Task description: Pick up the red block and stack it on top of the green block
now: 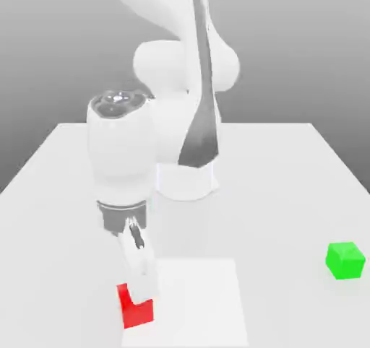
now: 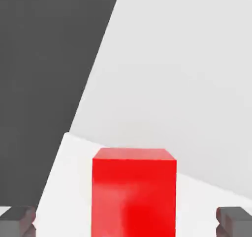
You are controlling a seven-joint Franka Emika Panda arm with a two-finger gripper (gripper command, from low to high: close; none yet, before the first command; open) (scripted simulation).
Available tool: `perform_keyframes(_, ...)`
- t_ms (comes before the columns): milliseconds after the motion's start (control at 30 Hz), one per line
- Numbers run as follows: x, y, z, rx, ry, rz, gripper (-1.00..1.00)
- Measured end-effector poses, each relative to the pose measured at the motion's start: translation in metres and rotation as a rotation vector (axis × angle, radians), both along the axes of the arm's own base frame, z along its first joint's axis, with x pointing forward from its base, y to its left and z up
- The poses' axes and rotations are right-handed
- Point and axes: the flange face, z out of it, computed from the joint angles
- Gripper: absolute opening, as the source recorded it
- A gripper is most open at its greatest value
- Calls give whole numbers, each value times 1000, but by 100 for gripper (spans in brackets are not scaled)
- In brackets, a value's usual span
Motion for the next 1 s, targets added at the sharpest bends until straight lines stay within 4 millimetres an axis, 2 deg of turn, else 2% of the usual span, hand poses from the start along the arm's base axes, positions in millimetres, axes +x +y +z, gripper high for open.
perform_keyframes(33, -1, 0, -12, 0, 1, 0, 0)
perform_keyframes(67, -1, 0, -22, 0, 2, 0, -100)
perform_keyframes(300, -1, 0, -23, 0, 0, -1, -100)
perform_keyframes(467, -1, 1, 28, 0, 0, 0, -100)
perform_keyframes(500, 1, 15, 36, 1, 0, 41, -100)
perform_keyframes(600, 6, 89, 46, 5, -1, 246, -100)
perform_keyframes(733, -9, 195, 56, 8, -3, 544, -100)
perform_keyframes(833, -46, 292, 64, 7, -3, 826, -100)
perform_keyframes(900, -90, 362, 70, 4, -2, 1056, -100)
perform_keyframes(933, -113, 391, 71, 1, -1, 1161, -100)
perform_keyframes(1000, -119, 402, 65, 0, -3, 1204, -100)
